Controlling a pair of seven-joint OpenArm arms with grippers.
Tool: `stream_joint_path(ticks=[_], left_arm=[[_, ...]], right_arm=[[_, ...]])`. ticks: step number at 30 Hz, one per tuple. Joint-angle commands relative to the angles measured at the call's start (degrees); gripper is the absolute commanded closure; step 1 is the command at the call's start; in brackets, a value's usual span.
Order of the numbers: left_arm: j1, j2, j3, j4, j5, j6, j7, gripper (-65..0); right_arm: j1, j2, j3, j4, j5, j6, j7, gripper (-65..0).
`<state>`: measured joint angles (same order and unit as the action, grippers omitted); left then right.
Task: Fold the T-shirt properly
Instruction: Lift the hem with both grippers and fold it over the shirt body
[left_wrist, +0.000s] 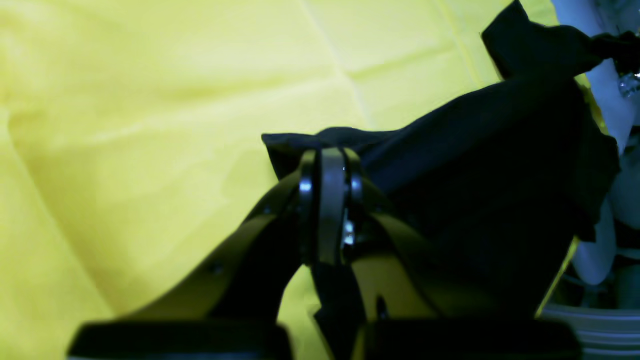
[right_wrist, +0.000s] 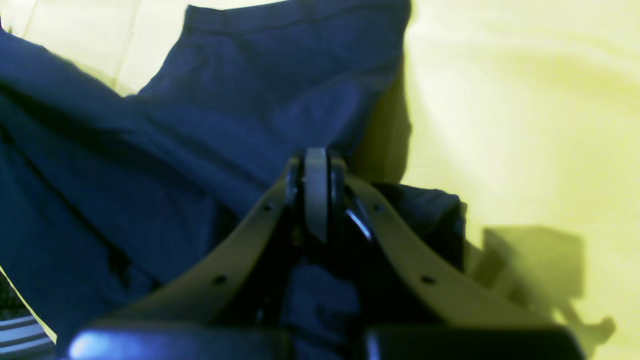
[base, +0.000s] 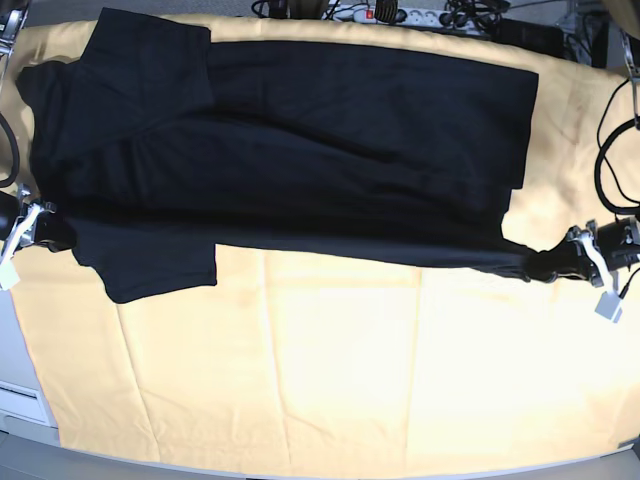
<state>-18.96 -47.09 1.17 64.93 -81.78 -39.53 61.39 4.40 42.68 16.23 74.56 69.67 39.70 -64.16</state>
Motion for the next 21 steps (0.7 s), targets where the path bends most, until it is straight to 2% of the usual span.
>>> stream_joint_path(ticks=[1,3,5,10,14,21], left_arm=[[-0.94,-2.10,-0.59,0.85,-2.12,-0.47,0.46,0.0],[-0.70,-2.32,-0.59,0.85,-3.22,-0.47,5.27,0.0],[-0.55,-2.25,-0.59,0.98,-3.22,-0.47,9.22,0.0],[1.57,-2.45,-0.59,1.31,-3.22,-0.47,10.23,0.0],[4.42,-2.93,-0.59,4.44,-3.22,-0.47,11.87,0.0],[8.52,-5.99,-0.59,13.94,-3.22,-0.47,12.00,0.0]], right_arm=[[0.96,2.40,0.63,0.83,1.07,0.30,0.76,0.0],[0.96,3.08,0.63,0.83,2.01,0.30,-0.11,0.0],[0.92,3.41,0.63,0.83,5.14,0.30,-3.21,0.0],[0.83,3.41,0.66,0.83,15.33,0.30,-14.40,0.0],[-0.11,4.11,0.66,0.83,15.33,0.30,-15.39,0.0],[-5.86,6.08,0.94,1.31,15.33,0.30,-15.39,0.0]])
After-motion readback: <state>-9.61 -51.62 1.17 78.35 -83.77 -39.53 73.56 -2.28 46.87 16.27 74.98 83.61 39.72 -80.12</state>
